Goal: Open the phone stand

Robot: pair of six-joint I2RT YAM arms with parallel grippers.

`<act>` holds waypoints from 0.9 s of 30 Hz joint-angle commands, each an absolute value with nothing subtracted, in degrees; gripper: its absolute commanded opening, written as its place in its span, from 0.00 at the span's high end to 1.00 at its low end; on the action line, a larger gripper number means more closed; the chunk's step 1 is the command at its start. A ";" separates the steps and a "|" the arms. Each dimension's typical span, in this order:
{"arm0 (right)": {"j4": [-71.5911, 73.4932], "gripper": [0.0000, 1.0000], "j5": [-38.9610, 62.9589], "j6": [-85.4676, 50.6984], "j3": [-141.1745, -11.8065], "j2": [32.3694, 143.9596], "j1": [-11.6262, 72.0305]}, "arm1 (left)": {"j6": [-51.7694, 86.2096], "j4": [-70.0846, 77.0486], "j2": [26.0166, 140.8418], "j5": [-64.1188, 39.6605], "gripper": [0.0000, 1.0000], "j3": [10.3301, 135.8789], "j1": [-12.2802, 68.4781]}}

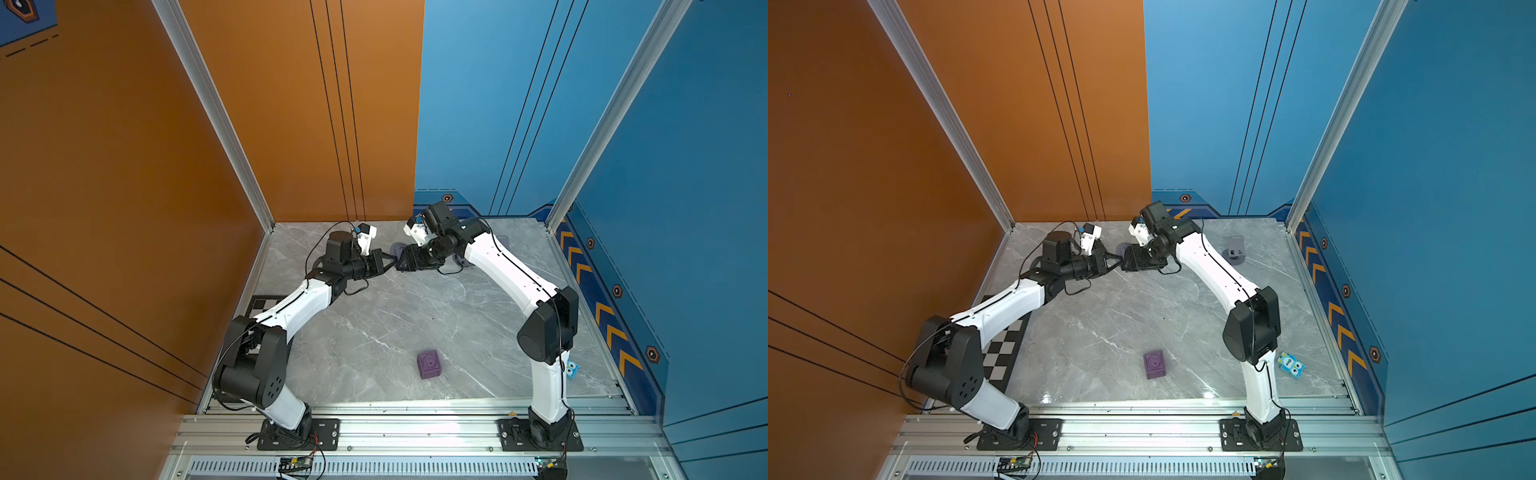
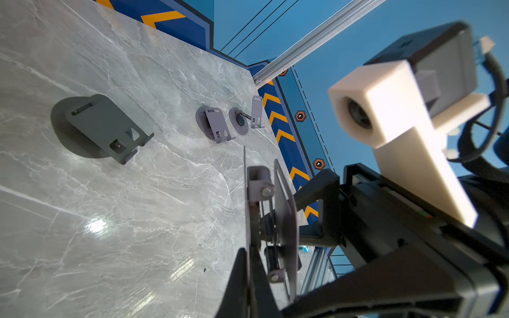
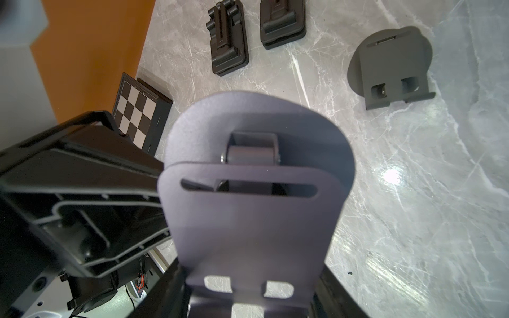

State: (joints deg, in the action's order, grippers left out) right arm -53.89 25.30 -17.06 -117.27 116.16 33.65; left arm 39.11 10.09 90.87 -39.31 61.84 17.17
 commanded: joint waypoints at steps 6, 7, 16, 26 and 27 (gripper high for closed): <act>-54.17 0.66 29.36 -17.60 -122.03 115.95 34.72 | 35.89 8.09 91.24 -36.85 1.00 59.41 16.52; -54.92 0.66 29.36 -17.37 -122.80 116.29 34.57 | 35.56 8.01 91.23 -36.66 1.00 57.82 16.48; -65.89 0.66 26.04 -12.87 -132.89 120.26 33.01 | 27.97 2.29 91.23 -31.77 1.00 53.76 16.08; -66.27 0.66 26.06 -12.85 -132.42 119.18 31.79 | 25.66 1.48 92.66 -31.56 1.00 52.30 15.91; -66.23 0.66 26.10 -12.89 -132.47 119.19 31.69 | 25.66 1.49 92.79 -31.56 1.00 52.21 15.87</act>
State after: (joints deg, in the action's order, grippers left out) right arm -67.46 25.78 -13.72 -128.51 122.65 33.54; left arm 28.42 12.73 89.91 -37.41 55.66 16.67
